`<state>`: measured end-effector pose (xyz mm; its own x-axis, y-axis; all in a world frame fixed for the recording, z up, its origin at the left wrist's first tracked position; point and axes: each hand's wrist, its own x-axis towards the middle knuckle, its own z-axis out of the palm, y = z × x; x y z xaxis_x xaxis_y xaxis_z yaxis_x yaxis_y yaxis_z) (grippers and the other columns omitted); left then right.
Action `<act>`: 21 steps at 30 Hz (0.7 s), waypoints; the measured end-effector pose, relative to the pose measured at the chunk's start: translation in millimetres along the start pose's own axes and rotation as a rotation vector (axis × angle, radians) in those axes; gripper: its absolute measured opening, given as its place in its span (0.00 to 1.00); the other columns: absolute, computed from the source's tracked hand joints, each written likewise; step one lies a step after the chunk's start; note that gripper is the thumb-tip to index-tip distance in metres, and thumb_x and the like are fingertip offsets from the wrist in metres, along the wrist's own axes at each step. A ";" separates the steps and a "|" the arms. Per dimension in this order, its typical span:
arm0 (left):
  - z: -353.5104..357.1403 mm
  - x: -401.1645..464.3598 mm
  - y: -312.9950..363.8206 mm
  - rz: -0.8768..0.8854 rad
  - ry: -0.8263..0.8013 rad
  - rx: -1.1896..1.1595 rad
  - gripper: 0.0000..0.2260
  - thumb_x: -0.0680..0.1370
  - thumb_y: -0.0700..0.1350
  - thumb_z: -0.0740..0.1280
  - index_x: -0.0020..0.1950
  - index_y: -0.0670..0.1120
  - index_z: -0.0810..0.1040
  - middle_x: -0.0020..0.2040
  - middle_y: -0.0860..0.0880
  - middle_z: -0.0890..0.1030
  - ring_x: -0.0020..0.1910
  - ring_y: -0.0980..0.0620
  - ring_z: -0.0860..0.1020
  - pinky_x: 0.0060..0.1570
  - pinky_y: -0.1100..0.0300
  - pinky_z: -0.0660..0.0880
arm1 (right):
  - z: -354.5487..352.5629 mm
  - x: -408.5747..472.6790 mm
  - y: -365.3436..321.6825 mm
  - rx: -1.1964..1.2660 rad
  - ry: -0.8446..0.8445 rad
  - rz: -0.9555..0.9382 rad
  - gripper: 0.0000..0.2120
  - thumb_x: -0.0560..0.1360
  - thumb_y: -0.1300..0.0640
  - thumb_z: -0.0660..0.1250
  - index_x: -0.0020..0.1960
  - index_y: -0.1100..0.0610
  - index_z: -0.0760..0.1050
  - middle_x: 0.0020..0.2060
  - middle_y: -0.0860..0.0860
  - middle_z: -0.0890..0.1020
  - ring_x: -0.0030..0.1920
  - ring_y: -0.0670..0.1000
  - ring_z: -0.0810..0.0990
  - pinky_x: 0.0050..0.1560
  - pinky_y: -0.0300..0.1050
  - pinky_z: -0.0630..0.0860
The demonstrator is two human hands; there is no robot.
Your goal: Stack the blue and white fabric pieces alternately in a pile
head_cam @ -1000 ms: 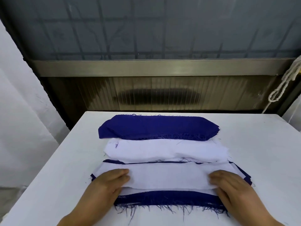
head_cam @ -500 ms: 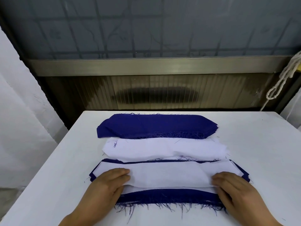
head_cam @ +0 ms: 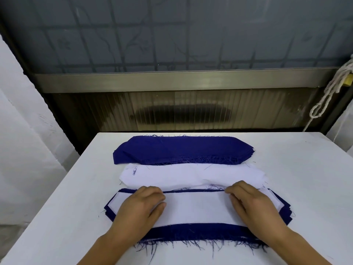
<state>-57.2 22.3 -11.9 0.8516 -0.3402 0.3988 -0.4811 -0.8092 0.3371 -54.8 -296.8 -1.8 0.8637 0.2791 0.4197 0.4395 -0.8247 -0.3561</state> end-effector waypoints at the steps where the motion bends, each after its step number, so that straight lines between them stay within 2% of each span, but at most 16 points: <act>1: 3.5 2.6 1.4 -0.001 -0.025 0.003 0.04 0.77 0.48 0.69 0.49 0.51 0.82 0.49 0.62 0.78 0.45 0.64 0.72 0.43 0.68 0.74 | 3.4 4.3 -2.2 0.002 -0.051 0.040 0.09 0.75 0.65 0.68 0.52 0.55 0.81 0.45 0.45 0.80 0.36 0.46 0.78 0.37 0.43 0.77; 3: 8.5 3.4 0.7 -0.014 -0.057 0.013 0.03 0.75 0.45 0.72 0.49 0.52 0.82 0.47 0.62 0.77 0.43 0.64 0.71 0.40 0.70 0.72 | 8.8 7.7 -1.1 -0.041 -0.149 0.114 0.06 0.78 0.59 0.65 0.51 0.52 0.79 0.42 0.44 0.77 0.34 0.47 0.76 0.37 0.45 0.75; 6: 10.8 -0.7 -6.6 -0.049 -0.055 -0.012 0.05 0.76 0.45 0.72 0.50 0.52 0.82 0.48 0.63 0.77 0.44 0.63 0.71 0.42 0.70 0.71 | 7.5 3.7 8.5 -0.094 -0.113 0.199 0.05 0.78 0.58 0.65 0.46 0.53 0.79 0.38 0.46 0.76 0.32 0.50 0.75 0.33 0.49 0.74; 8: 11.2 -3.3 -11.1 -0.081 -0.039 -0.047 0.05 0.76 0.44 0.72 0.50 0.52 0.82 0.48 0.63 0.77 0.45 0.62 0.72 0.43 0.67 0.73 | 2.7 1.7 15.3 -0.149 -0.114 0.263 0.06 0.79 0.57 0.63 0.47 0.53 0.79 0.39 0.46 0.76 0.33 0.51 0.77 0.34 0.50 0.75; 11: 10.0 -0.8 -12.9 -0.130 -0.045 -0.095 0.05 0.75 0.43 0.72 0.49 0.52 0.82 0.47 0.64 0.76 0.45 0.63 0.74 0.44 0.68 0.74 | -1.6 2.9 22.9 -0.276 -0.189 0.324 0.09 0.80 0.52 0.58 0.49 0.49 0.77 0.42 0.46 0.77 0.39 0.49 0.78 0.39 0.47 0.75; 14: 9.2 12.0 -9.7 -0.149 -0.013 -0.066 0.05 0.74 0.41 0.72 0.46 0.51 0.81 0.43 0.62 0.75 0.41 0.63 0.73 0.39 0.68 0.73 | -2.9 10.7 24.7 -0.291 -0.189 0.341 0.06 0.78 0.54 0.60 0.47 0.49 0.76 0.40 0.44 0.78 0.36 0.48 0.76 0.36 0.44 0.74; 16: 10.8 23.6 -7.5 -0.149 0.022 -0.028 0.05 0.76 0.45 0.70 0.52 0.51 0.81 0.49 0.60 0.77 0.47 0.61 0.74 0.45 0.64 0.76 | 0.3 19.3 25.2 -0.214 -0.112 0.308 0.04 0.76 0.57 0.64 0.47 0.50 0.77 0.40 0.43 0.79 0.35 0.48 0.75 0.33 0.44 0.73; 19: 20.2 41.8 -10.2 -0.161 -0.037 -0.005 0.13 0.81 0.53 0.62 0.64 0.52 0.76 0.61 0.60 0.74 0.60 0.58 0.71 0.58 0.65 0.70 | 10.4 37.3 31.6 -0.146 -0.106 0.243 0.06 0.78 0.55 0.63 0.53 0.50 0.76 0.46 0.42 0.77 0.42 0.44 0.75 0.37 0.40 0.71; 21: 25.8 49.6 -16.0 -0.174 -0.098 0.013 0.12 0.82 0.53 0.58 0.60 0.52 0.77 0.59 0.60 0.75 0.59 0.57 0.72 0.56 0.66 0.69 | 19.3 48.1 38.0 -0.150 -0.175 0.261 0.06 0.79 0.54 0.60 0.52 0.50 0.75 0.46 0.42 0.74 0.44 0.44 0.74 0.38 0.38 0.68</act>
<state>-1.9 6.1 -19.5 0.9381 -0.2394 0.2501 -0.3229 -0.8657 0.3825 8.2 -305.2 -11.3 0.9771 0.1191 0.1764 0.1686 -0.9390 -0.2998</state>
